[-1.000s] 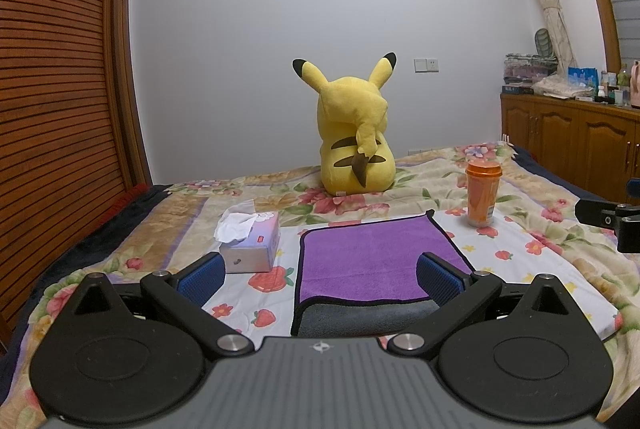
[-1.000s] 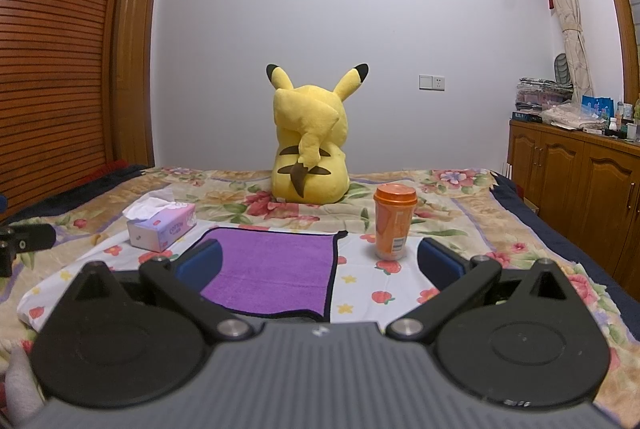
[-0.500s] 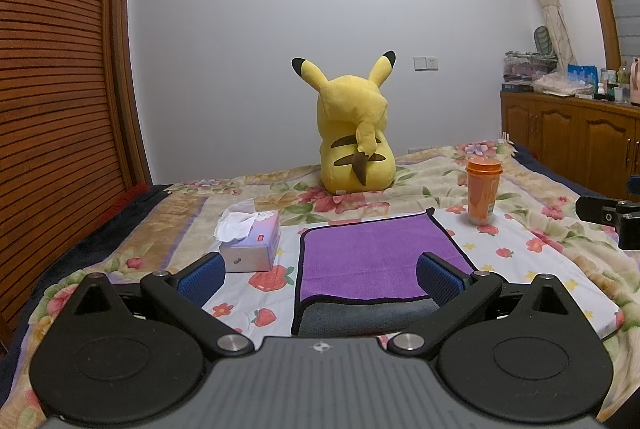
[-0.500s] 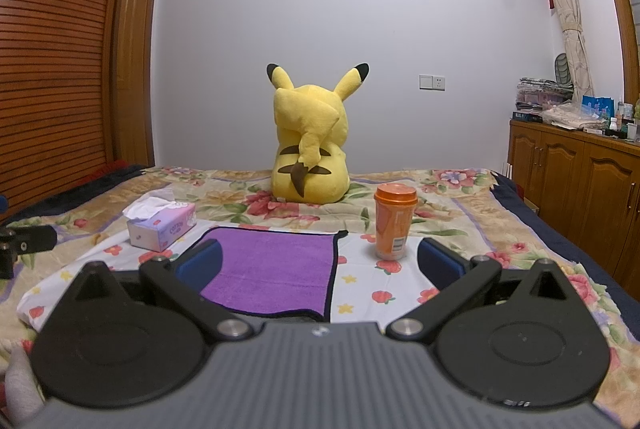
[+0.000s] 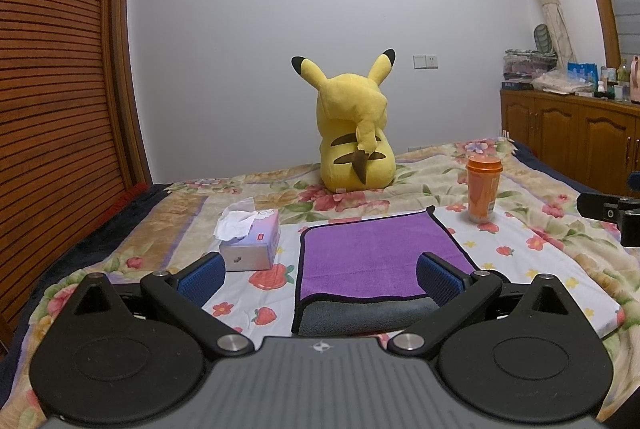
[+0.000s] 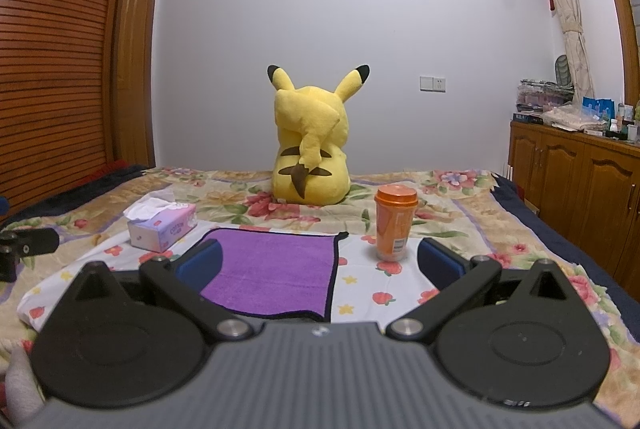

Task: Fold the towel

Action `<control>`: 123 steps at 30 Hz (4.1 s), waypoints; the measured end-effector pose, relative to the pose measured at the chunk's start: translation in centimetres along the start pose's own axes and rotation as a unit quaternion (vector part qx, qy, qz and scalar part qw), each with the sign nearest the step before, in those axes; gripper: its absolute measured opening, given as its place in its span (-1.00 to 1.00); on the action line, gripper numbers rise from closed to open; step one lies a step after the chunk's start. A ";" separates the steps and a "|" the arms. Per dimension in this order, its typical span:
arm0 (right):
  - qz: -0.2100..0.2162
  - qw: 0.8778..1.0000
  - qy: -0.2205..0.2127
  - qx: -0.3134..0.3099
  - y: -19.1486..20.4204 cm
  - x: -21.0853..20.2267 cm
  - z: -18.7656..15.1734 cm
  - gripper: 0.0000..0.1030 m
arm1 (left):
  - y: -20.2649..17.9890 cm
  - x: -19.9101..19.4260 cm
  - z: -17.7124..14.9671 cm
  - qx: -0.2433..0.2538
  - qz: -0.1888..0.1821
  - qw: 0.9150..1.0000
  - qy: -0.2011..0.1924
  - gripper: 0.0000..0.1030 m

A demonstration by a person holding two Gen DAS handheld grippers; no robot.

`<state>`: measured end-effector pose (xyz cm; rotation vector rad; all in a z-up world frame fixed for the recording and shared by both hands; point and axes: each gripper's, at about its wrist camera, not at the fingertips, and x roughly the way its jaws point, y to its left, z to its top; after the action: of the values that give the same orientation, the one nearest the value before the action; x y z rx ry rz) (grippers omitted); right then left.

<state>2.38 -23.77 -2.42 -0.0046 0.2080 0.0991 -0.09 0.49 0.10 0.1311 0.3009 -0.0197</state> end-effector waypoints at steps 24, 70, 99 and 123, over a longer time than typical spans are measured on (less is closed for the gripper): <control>0.000 0.999 0.038 -0.018 1.2 2.2 -0.2 1.00 | 0.1 2.2 -1.1 0.014 0.000 0.999 0.041 1.00; 0.067 0.982 0.160 -0.068 1.4 13.1 -1.8 1.00 | 1.5 15.3 -2.0 0.041 -0.046 0.985 0.162 1.00; 0.089 0.966 0.238 -0.050 1.0 17.6 -3.9 0.95 | 5.1 22.0 -3.6 -0.011 -0.071 0.970 0.231 0.30; 0.112 0.946 0.306 0.004 -0.3 19.4 -5.2 0.39 | 5.3 23.4 -5.4 -0.020 -0.095 0.954 0.283 -0.17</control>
<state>20.20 -22.27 -11.56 -0.0043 0.8315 0.3236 20.92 6.49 -11.29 0.0645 0.8872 -0.1689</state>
